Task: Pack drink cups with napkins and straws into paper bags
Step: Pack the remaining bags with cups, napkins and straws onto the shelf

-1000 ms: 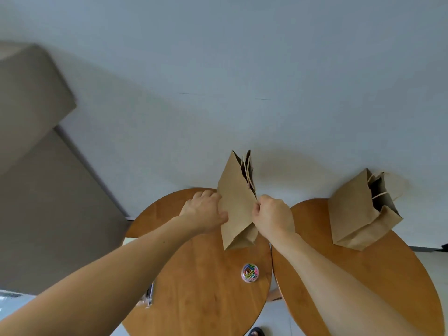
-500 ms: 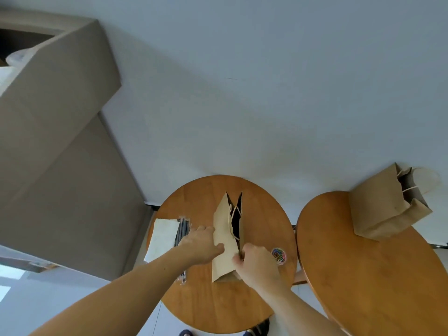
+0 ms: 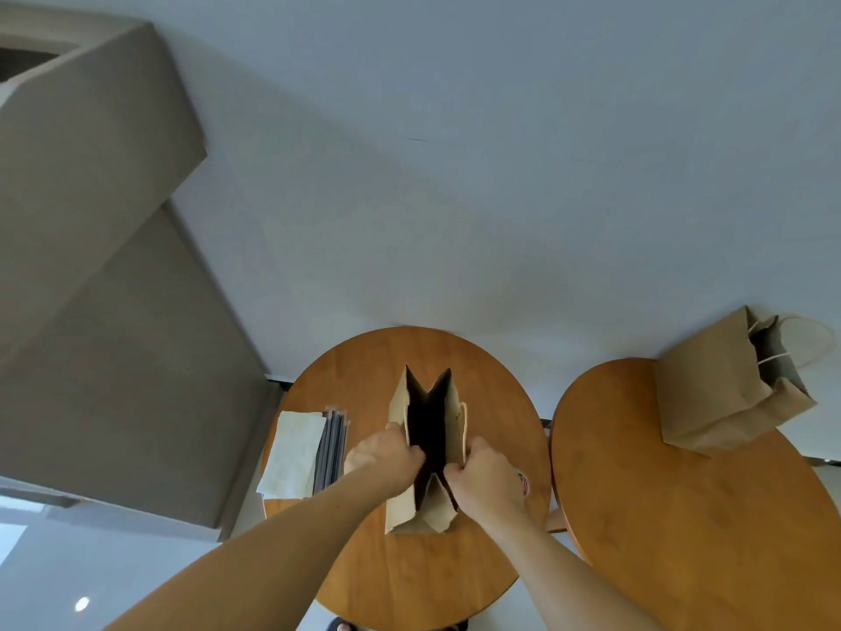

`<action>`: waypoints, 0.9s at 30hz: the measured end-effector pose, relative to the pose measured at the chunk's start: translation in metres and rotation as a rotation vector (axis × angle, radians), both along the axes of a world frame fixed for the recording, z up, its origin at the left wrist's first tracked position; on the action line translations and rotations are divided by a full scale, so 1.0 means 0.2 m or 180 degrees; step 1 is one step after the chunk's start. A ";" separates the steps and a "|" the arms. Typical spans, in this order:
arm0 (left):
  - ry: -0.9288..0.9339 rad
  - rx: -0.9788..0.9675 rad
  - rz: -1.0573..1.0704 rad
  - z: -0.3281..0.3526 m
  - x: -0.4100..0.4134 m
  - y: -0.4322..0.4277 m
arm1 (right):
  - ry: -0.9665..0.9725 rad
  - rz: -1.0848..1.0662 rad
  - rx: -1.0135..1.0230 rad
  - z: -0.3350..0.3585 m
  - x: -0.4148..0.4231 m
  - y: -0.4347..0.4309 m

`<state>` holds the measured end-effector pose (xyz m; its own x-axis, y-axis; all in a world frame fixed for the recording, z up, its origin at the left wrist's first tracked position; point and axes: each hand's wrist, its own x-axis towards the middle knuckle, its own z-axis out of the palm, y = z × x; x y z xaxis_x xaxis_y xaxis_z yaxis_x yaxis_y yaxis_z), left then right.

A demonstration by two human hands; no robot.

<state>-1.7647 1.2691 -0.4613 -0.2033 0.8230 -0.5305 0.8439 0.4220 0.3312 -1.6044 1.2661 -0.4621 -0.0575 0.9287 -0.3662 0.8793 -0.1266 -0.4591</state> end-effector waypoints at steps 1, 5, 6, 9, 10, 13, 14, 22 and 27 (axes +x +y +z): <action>0.0065 0.0002 0.0071 -0.01 -0.01 0.01 | -0.0098 -0.0027 -0.0017 0.00 0.02 0.02; 0.0509 -0.0081 0.0083 -0.03 -0.14 0.01 | -0.0448 -0.0121 -0.0025 0.01 0.17 0.08; 0.0584 -0.0102 0.0064 -0.03 -0.18 0.01 | -0.0527 -0.0143 -0.0054 0.00 0.21 0.09; 0.0683 -0.0097 -0.0002 -0.06 -0.25 0.00 | -0.0634 -0.0175 -0.0108 -0.02 0.27 0.08; 0.0653 -0.0033 -0.0003 -0.06 -0.25 0.00 | -0.0618 -0.0156 -0.0072 -0.02 0.27 0.07; 0.0292 0.0176 0.0072 -0.09 -0.19 0.01 | -0.0425 0.0000 0.0004 -0.01 0.21 0.06; 0.0128 0.0208 0.0065 -0.10 -0.17 0.01 | -0.0359 0.0080 -0.0002 -0.01 0.18 0.06; -0.0849 -0.0373 -0.0642 -0.06 -0.24 0.03 | 0.0214 0.0529 -0.0672 0.06 0.14 0.06; 0.0017 -0.0109 -0.1104 0.10 -0.32 0.11 | 0.0350 0.0684 -0.0552 0.21 0.13 0.15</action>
<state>-1.8281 1.2903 -0.4417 0.0826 0.8253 -0.5587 0.9407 0.1205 0.3171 -1.5778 1.2952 -0.4210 -0.2941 0.8151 -0.4991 0.8406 -0.0279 -0.5409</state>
